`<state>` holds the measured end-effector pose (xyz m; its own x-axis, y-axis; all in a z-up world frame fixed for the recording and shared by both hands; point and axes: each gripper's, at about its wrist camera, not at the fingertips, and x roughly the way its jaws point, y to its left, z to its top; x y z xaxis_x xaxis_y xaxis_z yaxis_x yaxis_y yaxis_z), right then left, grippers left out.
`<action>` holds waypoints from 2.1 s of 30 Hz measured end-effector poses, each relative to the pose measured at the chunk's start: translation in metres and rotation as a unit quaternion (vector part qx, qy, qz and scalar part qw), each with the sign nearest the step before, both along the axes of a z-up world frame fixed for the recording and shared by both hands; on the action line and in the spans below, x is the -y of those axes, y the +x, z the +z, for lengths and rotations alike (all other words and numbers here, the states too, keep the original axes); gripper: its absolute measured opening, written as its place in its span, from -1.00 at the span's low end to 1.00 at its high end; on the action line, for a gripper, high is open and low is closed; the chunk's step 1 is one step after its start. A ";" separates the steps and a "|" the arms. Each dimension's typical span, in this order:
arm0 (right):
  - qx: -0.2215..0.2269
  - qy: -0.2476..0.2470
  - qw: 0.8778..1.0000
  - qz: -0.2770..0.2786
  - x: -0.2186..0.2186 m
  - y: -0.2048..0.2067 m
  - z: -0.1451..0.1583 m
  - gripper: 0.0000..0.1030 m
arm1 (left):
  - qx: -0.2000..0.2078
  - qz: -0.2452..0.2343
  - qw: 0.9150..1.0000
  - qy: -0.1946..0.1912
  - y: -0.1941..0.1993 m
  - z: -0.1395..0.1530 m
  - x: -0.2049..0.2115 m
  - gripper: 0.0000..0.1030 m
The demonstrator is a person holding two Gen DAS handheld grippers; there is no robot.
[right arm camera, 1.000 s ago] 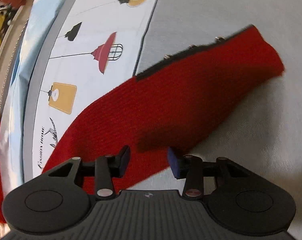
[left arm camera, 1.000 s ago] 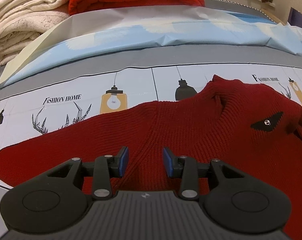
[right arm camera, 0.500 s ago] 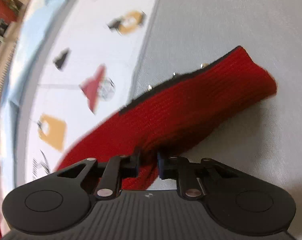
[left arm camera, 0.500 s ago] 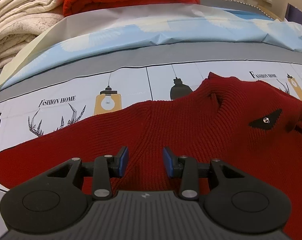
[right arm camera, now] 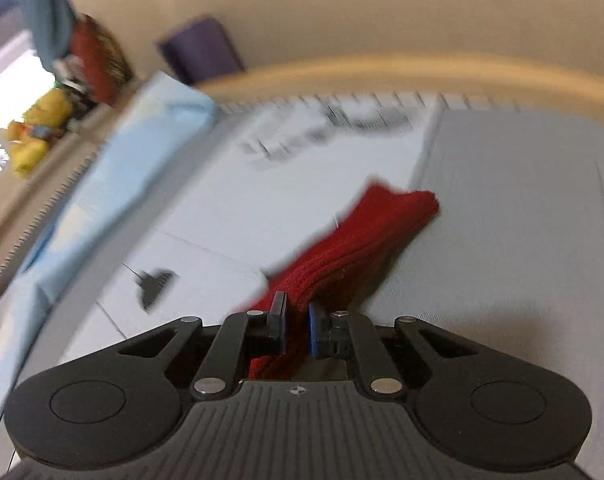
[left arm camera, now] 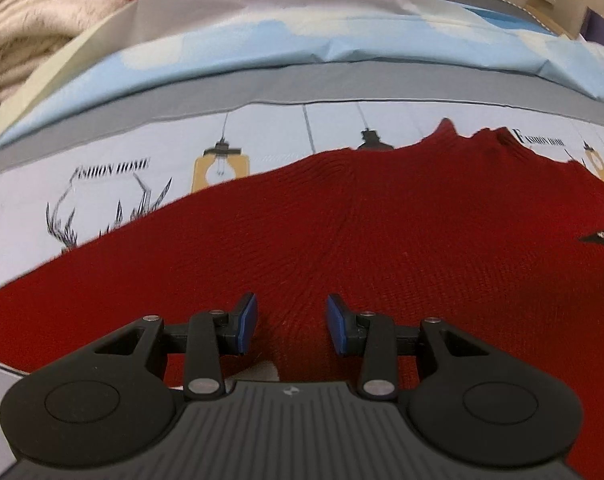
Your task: Fold small clothes
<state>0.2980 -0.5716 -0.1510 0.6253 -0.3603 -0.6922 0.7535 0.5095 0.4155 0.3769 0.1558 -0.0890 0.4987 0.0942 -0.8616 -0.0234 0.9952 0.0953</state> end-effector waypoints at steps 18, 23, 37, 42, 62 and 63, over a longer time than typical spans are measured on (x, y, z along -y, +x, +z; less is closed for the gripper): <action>-0.045 -0.010 0.994 0.100 -0.044 -0.002 0.017 -0.32 | 0.047 -0.035 0.997 -0.049 -0.050 0.044 -0.018 -0.19; -0.051 -0.023 0.963 0.263 -0.099 -0.030 0.052 -0.26 | 0.086 -0.043 0.994 -0.050 -0.093 0.058 -0.026 -0.28; -0.016 -0.055 0.904 0.424 -0.169 -0.212 0.099 -0.11 | 0.120 -0.061 0.988 -0.076 -0.266 0.102 -0.007 -0.39; -0.067 -0.021 0.923 0.377 -0.166 -0.230 0.053 -0.12 | 0.085 -0.027 0.990 -0.112 -0.320 0.050 0.004 -0.39; -0.139 -0.017 0.892 0.430 -0.164 -0.237 0.013 -0.84 | -0.058 0.016 0.990 -0.129 -0.338 -0.047 0.002 -0.87; -0.107 0.002 0.899 0.425 -0.157 -0.248 0.024 -0.84 | -0.044 0.021 0.990 -0.129 -0.342 -0.039 -0.002 -0.88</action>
<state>0.0504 -0.4148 -0.1271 0.5255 0.1879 -0.8298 0.1556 0.9376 0.3109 0.0349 0.1582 -0.1280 0.4215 -0.1162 -0.8993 -0.0677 0.9850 -0.1589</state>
